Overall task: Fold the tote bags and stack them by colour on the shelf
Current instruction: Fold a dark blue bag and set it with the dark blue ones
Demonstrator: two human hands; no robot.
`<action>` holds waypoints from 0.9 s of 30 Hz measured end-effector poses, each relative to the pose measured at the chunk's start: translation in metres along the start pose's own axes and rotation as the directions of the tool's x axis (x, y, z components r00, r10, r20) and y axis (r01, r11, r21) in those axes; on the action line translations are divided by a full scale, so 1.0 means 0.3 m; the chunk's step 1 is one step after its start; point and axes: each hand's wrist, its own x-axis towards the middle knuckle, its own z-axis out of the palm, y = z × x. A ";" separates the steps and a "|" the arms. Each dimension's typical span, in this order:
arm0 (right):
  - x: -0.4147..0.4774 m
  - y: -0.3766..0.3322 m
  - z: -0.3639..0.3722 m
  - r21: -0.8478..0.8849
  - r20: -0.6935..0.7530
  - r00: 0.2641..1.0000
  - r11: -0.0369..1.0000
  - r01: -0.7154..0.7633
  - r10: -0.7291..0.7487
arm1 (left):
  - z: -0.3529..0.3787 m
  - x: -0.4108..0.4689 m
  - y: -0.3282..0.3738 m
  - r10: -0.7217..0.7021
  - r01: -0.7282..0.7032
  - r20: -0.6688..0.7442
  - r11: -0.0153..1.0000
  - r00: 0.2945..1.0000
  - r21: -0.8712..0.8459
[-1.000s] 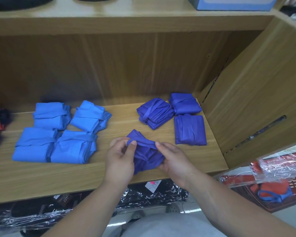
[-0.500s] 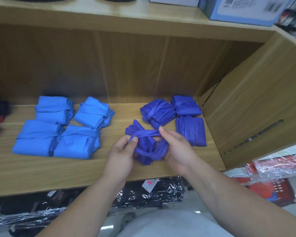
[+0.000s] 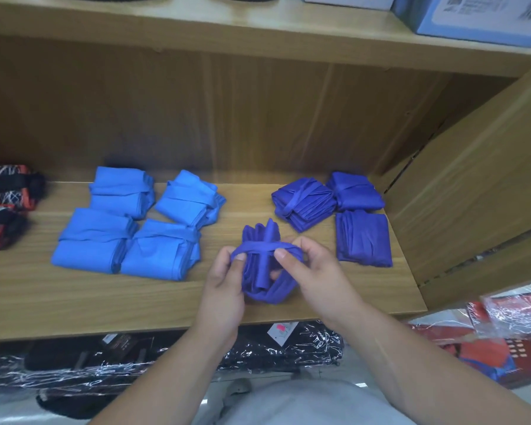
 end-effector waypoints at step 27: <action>0.034 -0.028 -0.002 -0.494 -0.126 0.939 0.841 0.220 -0.320 | 0.087 0.026 0.172 -0.403 0.408 0.082 0.867 0.912 -0.286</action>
